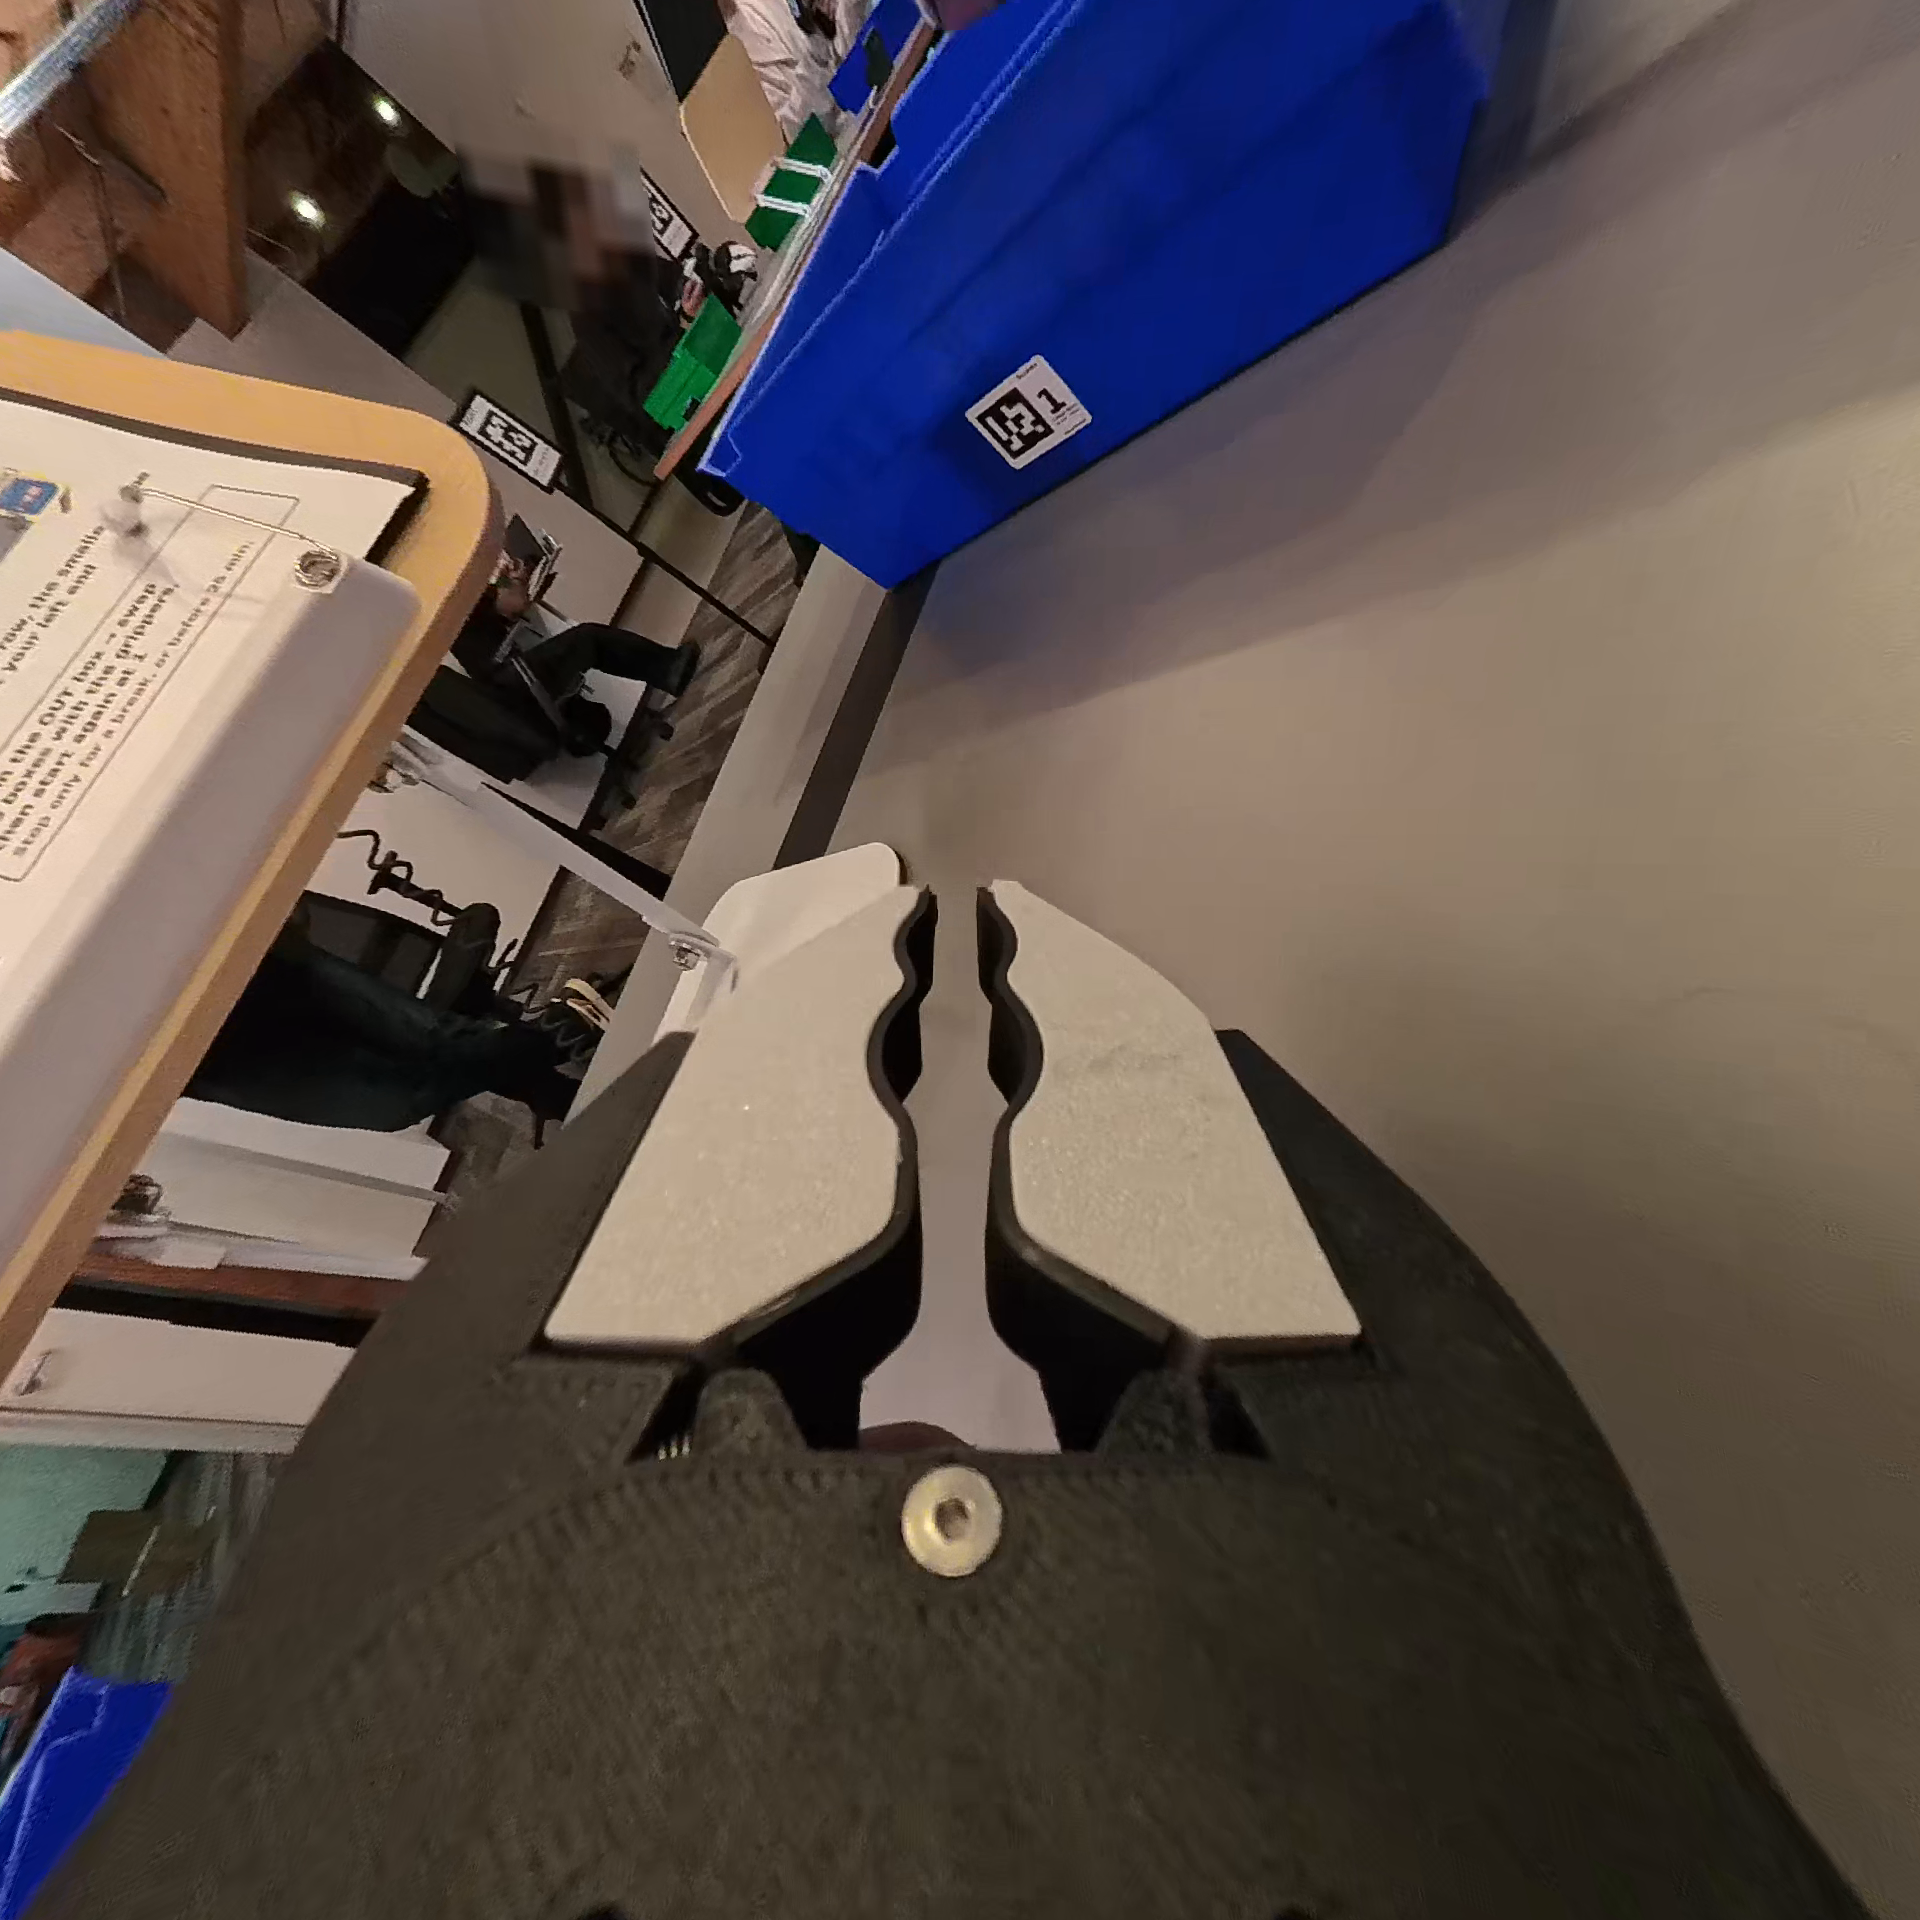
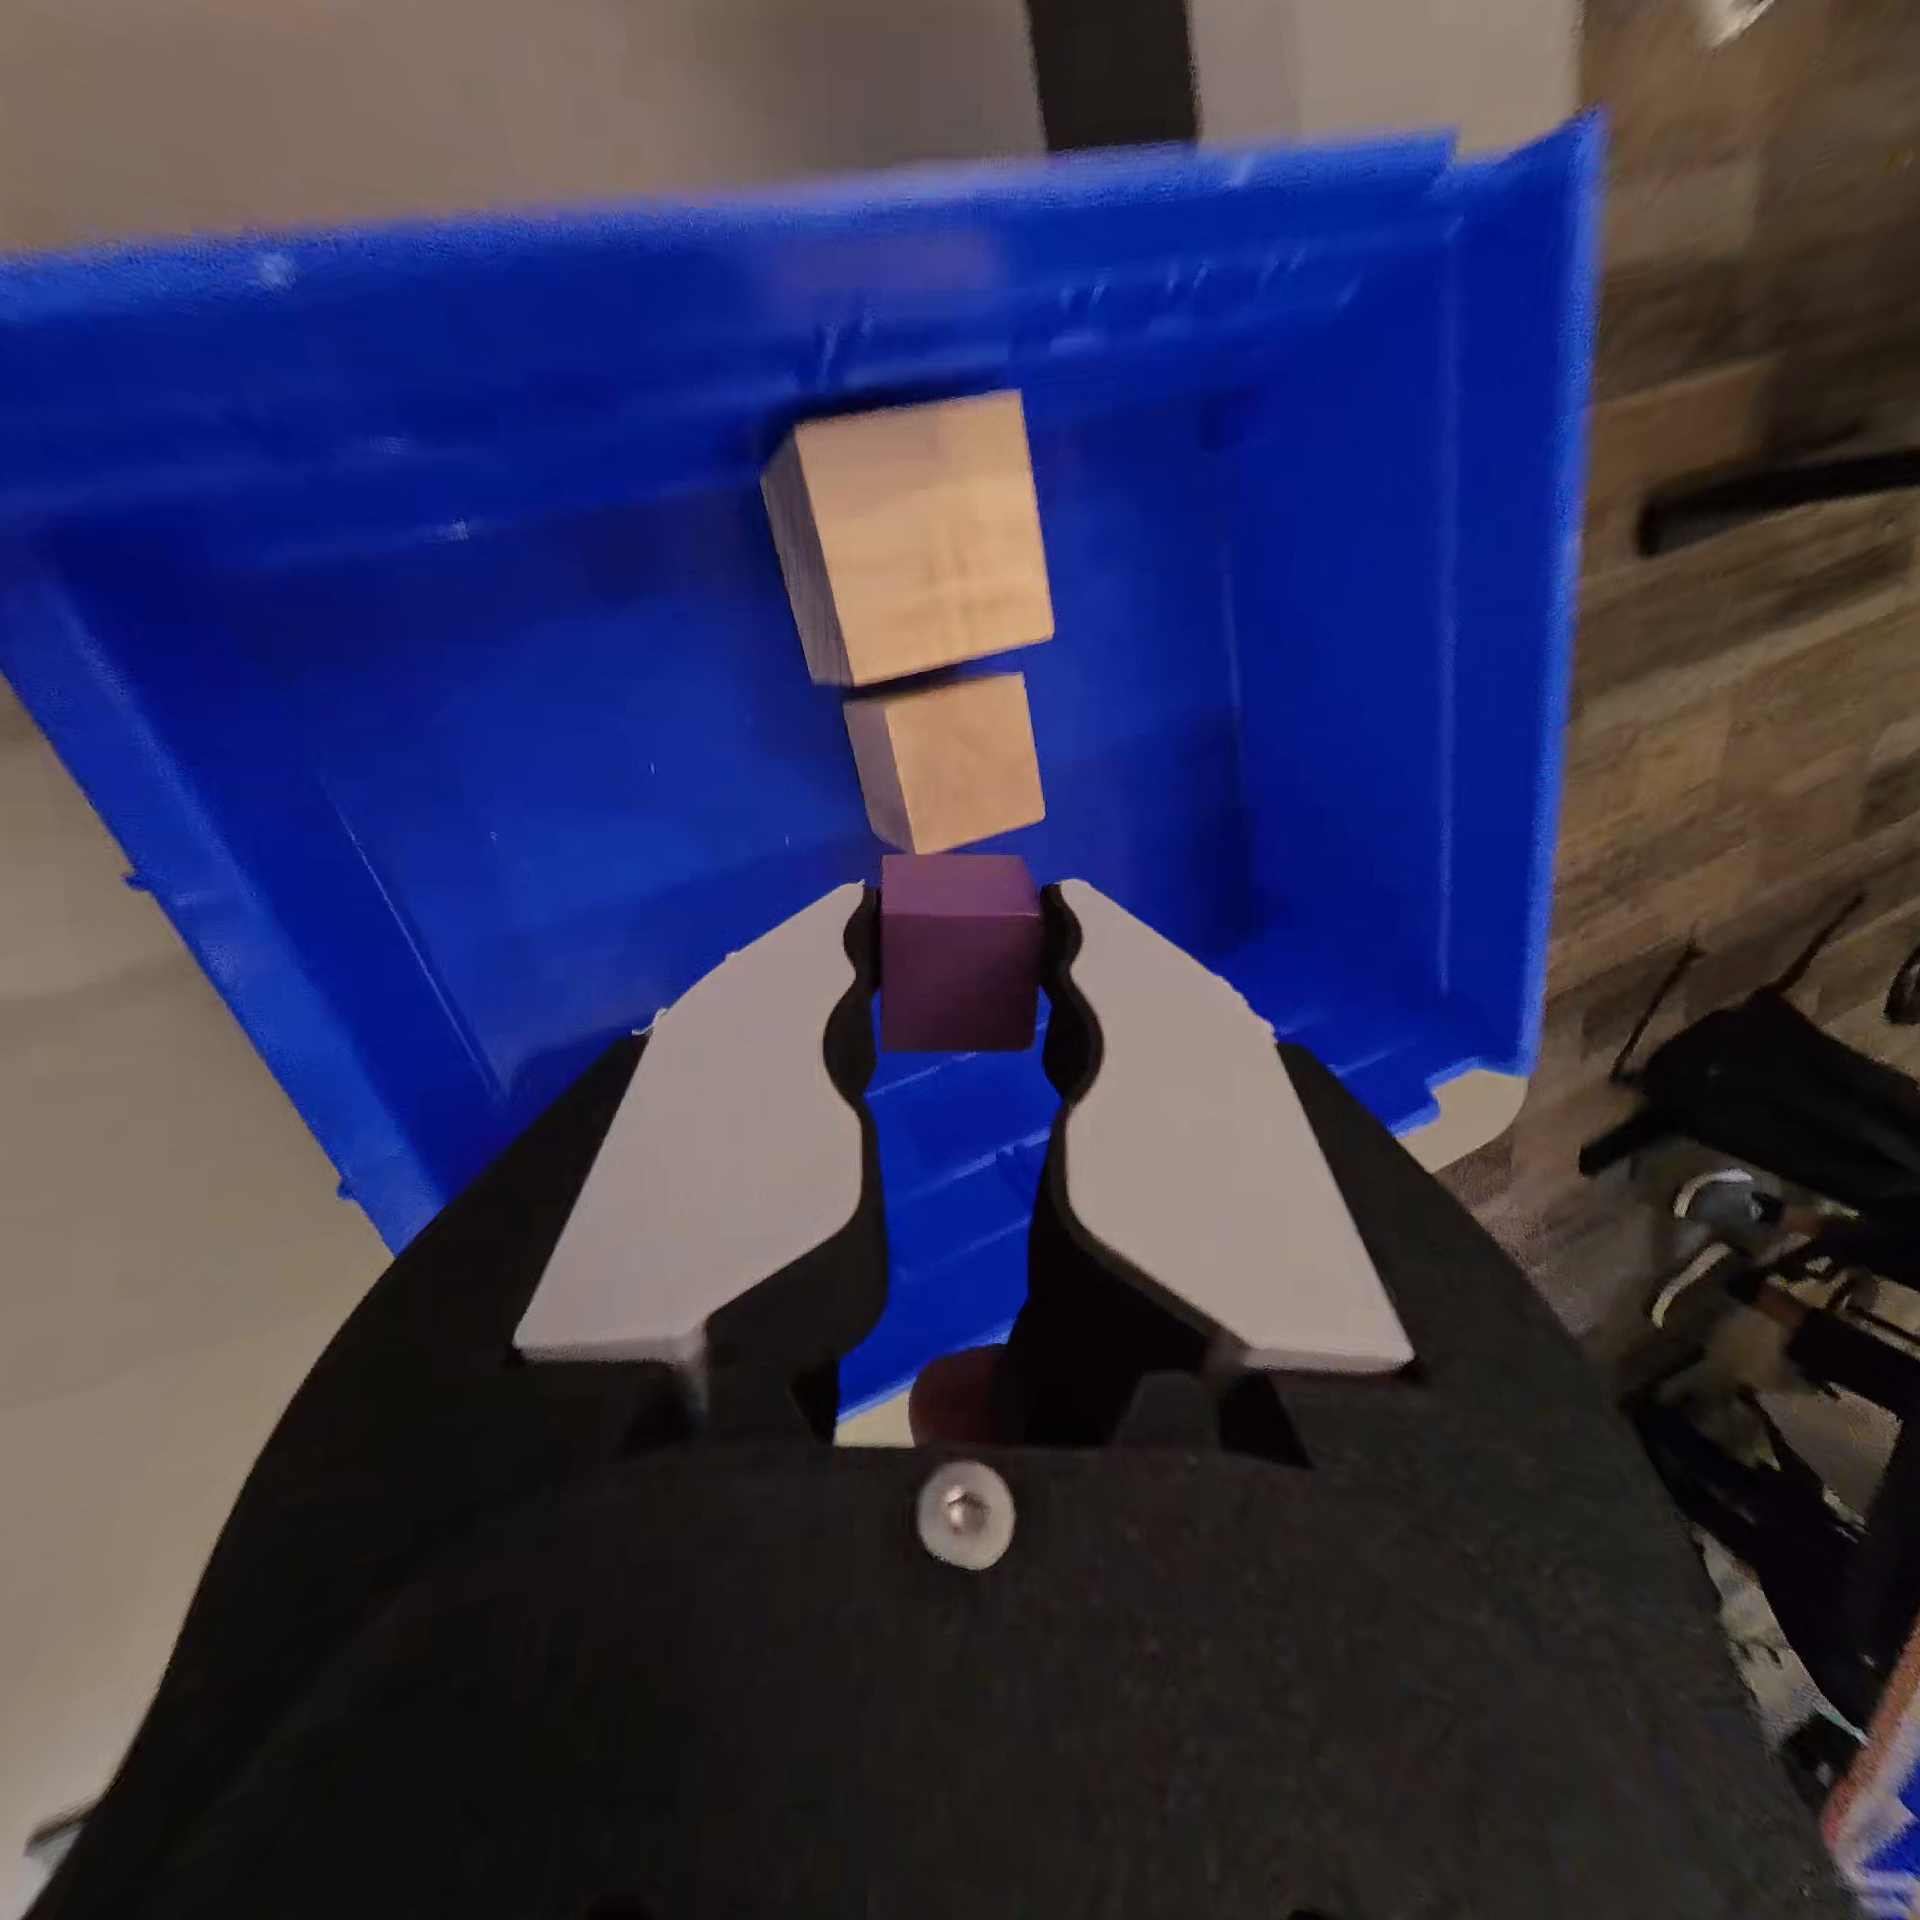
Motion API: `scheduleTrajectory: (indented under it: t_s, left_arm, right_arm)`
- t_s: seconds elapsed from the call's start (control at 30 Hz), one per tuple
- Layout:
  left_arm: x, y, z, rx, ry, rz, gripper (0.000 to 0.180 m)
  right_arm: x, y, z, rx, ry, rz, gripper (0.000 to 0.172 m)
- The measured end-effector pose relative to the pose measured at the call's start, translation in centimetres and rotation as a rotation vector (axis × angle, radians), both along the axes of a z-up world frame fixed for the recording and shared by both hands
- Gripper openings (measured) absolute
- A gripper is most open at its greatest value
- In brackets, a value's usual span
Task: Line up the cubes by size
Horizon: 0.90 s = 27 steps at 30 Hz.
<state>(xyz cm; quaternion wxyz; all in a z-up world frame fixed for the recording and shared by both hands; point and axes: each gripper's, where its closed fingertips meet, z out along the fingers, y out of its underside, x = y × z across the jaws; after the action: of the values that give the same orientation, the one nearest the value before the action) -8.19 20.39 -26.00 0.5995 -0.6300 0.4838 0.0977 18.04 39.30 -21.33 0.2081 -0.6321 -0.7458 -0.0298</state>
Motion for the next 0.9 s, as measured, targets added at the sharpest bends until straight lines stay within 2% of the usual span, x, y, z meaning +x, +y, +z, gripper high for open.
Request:
scheduleTrajectory:
  t_s: [0.03,0.17,0.47,0.7,0.9]
  left_arm:
    - [0.0,0.0,-0.2,-0.010,0.000,-0.003,0.007]
    - [-0.1,0.0,-0.2,-0.020,-0.011,-0.006,0.006]
    - [-0.2,0.2,-0.4,-0.044,-0.032,-0.004,0.006]
    - [-0.2,0.2,-0.7,-0.058,-0.031,-0.006,0.006]
    - [-0.2,0.2,-0.8,-0.067,-0.032,-0.010,0.006]
  right_arm:
    - [0.3,0.3,-0.8,-0.013,-0.043,-0.003,0.028]
    - [1.2,1.5,-3.4,-0.074,-0.146,-0.014,0.029]
    - [1.8,3.0,-7.1,-0.122,-0.327,0.041,0.029]
    - [2.0,3.6,-9.2,-0.145,-0.404,0.076,0.029]
    - [1.7,3.7,-9.7,-0.169,-0.412,0.087,0.029]
